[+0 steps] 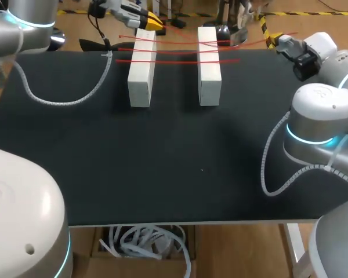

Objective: Grab the tape and strap the tape.

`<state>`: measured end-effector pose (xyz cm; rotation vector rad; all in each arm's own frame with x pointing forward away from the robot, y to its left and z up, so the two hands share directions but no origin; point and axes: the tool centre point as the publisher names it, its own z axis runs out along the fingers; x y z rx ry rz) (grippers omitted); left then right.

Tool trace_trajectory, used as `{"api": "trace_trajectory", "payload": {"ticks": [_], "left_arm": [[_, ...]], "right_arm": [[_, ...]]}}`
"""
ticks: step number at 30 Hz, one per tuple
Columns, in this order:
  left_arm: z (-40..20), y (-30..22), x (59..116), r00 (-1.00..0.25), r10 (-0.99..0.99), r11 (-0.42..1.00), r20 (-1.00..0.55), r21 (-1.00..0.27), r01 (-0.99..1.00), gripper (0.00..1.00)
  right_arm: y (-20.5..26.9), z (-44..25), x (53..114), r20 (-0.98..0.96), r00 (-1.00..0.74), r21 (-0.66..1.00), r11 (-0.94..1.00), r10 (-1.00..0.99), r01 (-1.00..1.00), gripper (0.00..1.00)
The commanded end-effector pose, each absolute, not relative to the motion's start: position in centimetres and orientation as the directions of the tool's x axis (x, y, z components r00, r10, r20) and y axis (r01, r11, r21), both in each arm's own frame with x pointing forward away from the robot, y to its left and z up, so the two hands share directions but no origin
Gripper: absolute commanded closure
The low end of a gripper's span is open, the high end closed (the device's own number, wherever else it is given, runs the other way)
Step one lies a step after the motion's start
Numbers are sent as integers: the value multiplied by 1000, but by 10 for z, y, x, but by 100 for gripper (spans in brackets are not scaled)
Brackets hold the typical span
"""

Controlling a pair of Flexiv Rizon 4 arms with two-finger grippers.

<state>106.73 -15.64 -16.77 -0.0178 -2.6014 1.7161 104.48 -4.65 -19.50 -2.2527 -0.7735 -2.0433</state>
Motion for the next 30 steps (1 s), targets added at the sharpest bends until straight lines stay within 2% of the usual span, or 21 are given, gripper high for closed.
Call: {"api": "trace_trajectory", "payload": {"ticks": [1, 4, 30], "left_arm": [[-165, -160, 1068, -999, 38, 466, 27, -885, -6, 100], [-165, -163, 1065, -998, 53, 516, 33, -857, -1, 100], [-162, -170, 1063, -996, 41, 658, 73, -753, -28, 100]], "right_arm": [[-46, -194, 1045, 935, 34, 319, -878, 353, 356, 100], [-46, -194, 1045, 935, 34, 319, -878, 353, 356, 100], [-46, -194, 1045, 935, 34, 319, -878, 353, 356, 100]]}}
